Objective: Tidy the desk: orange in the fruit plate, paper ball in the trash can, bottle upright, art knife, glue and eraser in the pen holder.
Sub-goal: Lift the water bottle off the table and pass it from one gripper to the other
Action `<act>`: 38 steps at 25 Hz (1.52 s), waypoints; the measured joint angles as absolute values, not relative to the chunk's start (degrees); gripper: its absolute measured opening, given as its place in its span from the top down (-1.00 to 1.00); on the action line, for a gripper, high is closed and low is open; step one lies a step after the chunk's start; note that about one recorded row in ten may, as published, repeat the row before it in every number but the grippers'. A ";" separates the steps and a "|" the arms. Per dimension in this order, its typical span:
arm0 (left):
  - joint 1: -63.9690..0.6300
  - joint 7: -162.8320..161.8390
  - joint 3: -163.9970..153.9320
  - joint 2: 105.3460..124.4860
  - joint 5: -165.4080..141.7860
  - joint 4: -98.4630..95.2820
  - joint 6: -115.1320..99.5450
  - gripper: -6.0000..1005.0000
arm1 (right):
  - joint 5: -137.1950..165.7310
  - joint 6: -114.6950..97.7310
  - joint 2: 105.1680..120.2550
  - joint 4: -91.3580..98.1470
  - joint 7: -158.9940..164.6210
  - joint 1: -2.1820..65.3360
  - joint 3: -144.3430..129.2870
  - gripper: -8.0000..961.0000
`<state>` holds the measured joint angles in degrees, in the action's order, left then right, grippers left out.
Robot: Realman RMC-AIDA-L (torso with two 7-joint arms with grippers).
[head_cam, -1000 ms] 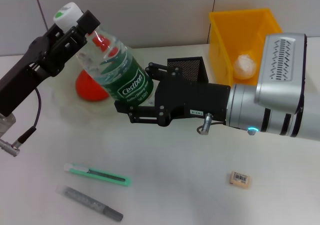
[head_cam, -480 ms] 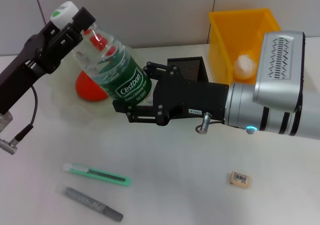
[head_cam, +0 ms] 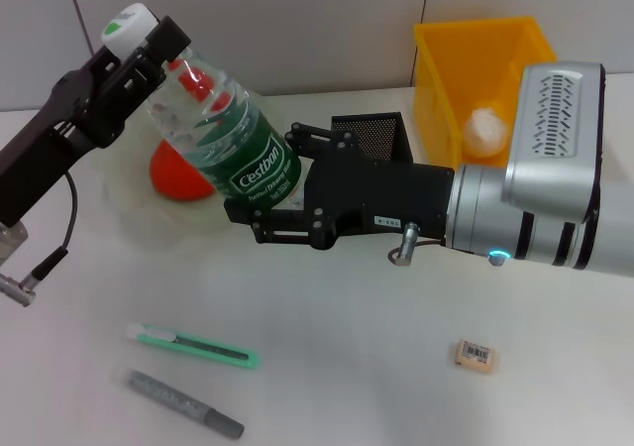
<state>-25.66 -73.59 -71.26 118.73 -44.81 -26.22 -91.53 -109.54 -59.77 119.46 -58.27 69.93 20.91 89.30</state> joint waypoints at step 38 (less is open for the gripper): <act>-25.53 -71.24 -71.22 118.84 -44.55 -26.10 -93.04 0.11 | -109.52 -59.73 119.44 -58.10 70.22 21.18 88.65 -0.60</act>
